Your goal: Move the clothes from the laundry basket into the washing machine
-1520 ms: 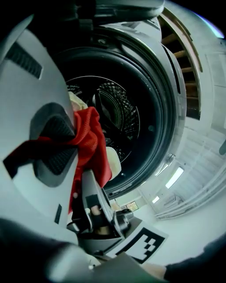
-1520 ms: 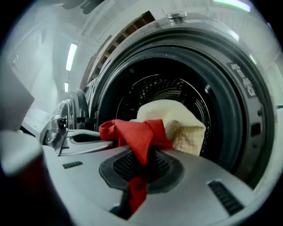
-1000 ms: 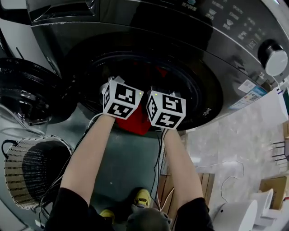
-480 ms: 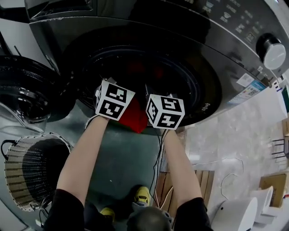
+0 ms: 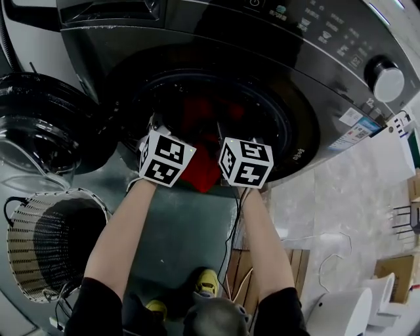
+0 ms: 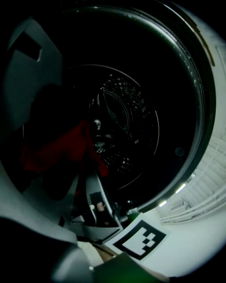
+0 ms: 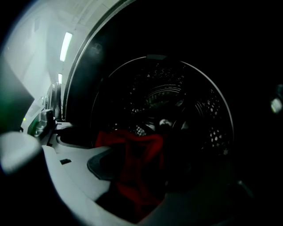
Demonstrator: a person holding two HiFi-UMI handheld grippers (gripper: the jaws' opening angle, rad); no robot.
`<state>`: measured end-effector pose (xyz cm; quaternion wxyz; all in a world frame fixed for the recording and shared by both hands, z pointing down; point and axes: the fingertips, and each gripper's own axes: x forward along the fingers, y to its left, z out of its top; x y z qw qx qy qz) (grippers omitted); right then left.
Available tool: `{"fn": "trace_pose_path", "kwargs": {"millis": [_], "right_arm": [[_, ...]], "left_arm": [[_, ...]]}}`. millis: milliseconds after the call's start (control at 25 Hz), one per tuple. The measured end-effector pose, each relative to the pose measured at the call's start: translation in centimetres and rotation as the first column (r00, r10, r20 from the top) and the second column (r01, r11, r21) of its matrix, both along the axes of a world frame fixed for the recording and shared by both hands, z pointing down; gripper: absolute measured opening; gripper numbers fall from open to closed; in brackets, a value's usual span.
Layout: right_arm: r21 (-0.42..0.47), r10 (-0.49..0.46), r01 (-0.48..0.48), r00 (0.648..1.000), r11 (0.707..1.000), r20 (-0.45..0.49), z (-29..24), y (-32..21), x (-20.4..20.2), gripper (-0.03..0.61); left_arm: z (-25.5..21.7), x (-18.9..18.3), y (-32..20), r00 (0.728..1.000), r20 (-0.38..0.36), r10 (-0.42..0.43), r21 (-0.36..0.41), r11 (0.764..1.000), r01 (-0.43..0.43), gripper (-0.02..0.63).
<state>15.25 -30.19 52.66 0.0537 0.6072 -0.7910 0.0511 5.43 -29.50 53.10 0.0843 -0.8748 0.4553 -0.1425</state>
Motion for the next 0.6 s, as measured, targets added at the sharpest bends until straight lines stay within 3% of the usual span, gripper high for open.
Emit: {"fn": "trace_pose_path", "kwargs": {"millis": [80, 200, 440, 600], "right_arm": [[-0.002, -0.002, 0.002, 1.0, 1.0, -0.001, 0.0, 0.3, 0.0, 0.272], [-0.016, -0.011, 0.011, 1.0, 1.0, -0.013, 0.0, 0.8, 0.1, 0.281], [0.007, -0.009, 0.009, 1.0, 1.0, -0.001, -0.8, 1.9, 0.6, 0.3], [0.021, -0.021, 0.021, 1.0, 1.0, -0.003, -0.4, 2.5, 0.2, 0.303]], "left_arm": [[-0.3, -0.5, -0.1, 1.0, -0.023, -0.012, -0.008, 1.0, 0.012, 0.285], [-0.2, -0.6, -0.1, 1.0, 0.008, -0.018, -0.015, 1.0, 0.018, 0.287], [-3.8, 0.0, 0.1, 1.0, -0.027, -0.016, 0.051, 0.999, 0.017, 0.282], [-2.6, 0.2, 0.5, 0.999, -0.037, -0.01, 0.024, 1.0, 0.011, 0.281]]}}
